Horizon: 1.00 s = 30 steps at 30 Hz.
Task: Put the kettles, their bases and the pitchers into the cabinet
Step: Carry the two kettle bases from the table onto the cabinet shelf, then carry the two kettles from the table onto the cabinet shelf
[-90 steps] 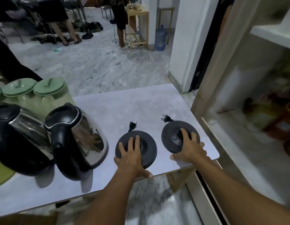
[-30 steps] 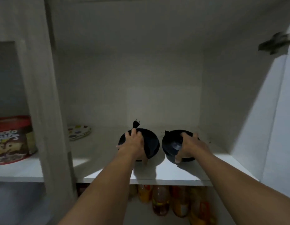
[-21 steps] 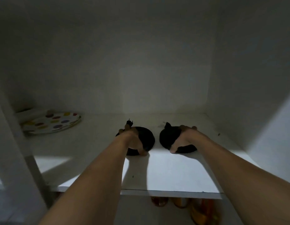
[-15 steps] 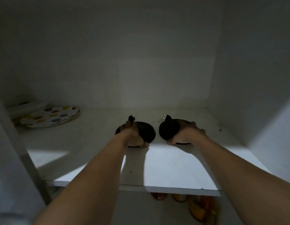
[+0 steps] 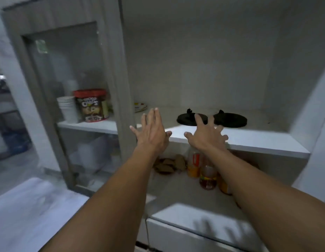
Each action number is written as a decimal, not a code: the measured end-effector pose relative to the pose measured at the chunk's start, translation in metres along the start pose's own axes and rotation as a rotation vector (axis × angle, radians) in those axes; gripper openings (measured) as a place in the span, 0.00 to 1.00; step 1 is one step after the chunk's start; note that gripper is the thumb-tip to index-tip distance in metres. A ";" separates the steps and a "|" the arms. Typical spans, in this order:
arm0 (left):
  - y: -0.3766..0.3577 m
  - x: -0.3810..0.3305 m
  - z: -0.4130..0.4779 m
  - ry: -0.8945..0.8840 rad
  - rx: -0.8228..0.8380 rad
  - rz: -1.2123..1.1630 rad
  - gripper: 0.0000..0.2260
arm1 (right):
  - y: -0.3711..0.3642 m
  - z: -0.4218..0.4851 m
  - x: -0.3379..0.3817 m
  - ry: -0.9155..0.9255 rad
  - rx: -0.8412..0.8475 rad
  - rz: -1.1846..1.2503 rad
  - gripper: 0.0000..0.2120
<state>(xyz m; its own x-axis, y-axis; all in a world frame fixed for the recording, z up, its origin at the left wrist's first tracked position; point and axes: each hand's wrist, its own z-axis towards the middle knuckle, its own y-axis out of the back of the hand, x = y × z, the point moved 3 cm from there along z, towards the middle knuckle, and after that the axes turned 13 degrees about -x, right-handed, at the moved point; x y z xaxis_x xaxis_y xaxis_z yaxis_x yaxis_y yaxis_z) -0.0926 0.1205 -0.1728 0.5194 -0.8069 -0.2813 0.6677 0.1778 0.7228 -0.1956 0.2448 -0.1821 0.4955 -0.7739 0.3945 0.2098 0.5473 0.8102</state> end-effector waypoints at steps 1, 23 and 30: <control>0.022 0.015 -0.020 0.018 -0.008 0.019 0.37 | 0.003 -0.025 0.016 0.035 0.025 0.019 0.34; 0.336 0.374 -0.389 1.003 -0.214 0.532 0.29 | -0.064 -0.471 0.372 0.830 0.727 0.361 0.33; 0.292 0.482 -0.400 1.299 -0.376 0.415 0.33 | -0.176 -0.499 0.442 0.651 0.905 0.416 0.32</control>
<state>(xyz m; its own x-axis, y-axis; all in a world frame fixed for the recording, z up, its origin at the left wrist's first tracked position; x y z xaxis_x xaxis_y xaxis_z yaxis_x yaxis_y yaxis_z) 0.5659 0.0087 -0.3492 0.6864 0.3892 -0.6143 0.3405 0.5744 0.7444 0.4072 -0.0346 -0.3662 0.7747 -0.1394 0.6167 -0.6100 0.0922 0.7871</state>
